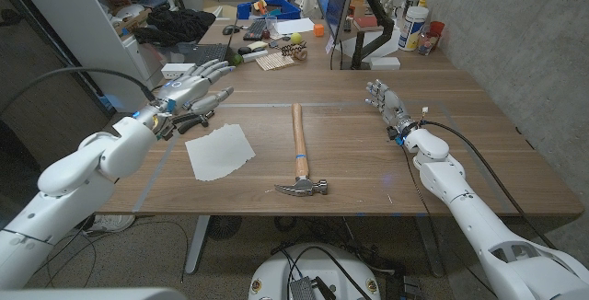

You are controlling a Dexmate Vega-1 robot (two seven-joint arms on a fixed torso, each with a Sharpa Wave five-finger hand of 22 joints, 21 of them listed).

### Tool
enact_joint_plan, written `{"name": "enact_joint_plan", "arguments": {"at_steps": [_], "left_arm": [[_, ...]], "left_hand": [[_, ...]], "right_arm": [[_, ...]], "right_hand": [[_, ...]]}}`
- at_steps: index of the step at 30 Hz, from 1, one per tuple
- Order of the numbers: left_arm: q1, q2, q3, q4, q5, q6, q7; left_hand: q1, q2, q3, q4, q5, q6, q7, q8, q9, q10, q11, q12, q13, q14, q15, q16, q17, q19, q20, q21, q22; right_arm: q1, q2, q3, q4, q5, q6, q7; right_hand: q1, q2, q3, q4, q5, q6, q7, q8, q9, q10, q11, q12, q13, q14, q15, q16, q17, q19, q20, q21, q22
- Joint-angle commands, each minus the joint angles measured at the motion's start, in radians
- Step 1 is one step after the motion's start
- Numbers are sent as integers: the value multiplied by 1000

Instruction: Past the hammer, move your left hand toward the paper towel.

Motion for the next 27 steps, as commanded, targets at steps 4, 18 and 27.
{"name": "enact_joint_plan", "arguments": {"at_steps": [4, 18, 27], "left_arm": [[27, -5, -19, -15, 25, 45, -52], [29, 9, -13, 7, 35, 55, -65], [31, 21, -10, 30, 28, 60, -74]], "left_hand": [[13, 1, 0, 7, 2, 2, -4, 0, 1, -7, -6, 0, 3, -50, -8, -6, 3, -221, 0, -1, 5], [11, 1, -2, 11, 1, 5, -3, 0, 2, -5, -4, 1, 3, -55, -10, -6, 4, -229, 0, -5, 6], [11, 1, -4, 13, 0, 8, -4, 1, 2, -4, -4, 2, 3, -58, -11, -6, 5, -232, 0, -7, 6]], "right_arm": [[2, -5, -4, -4, -4, -1, 0], [6, -6, -13, -3, -14, -3, -4], [11, -4, -20, -1, -20, -7, -8]], "right_hand": [[-6, 30, 0, 5, 4, 5, -1, 5, 3, 6, 1, 4, 3, 4, -22, -1, 0, 0, -34, -5, 4], [-7, 29, 0, 5, 5, 5, 0, 5, 3, 6, -2, 4, 3, 5, -22, -2, -1, 1, -33, -10, 4], [-7, 29, 1, 4, 5, 5, 0, 5, 3, 6, 2, 4, 3, 4, -21, -3, -1, 2, -33, -13, 4]]}}
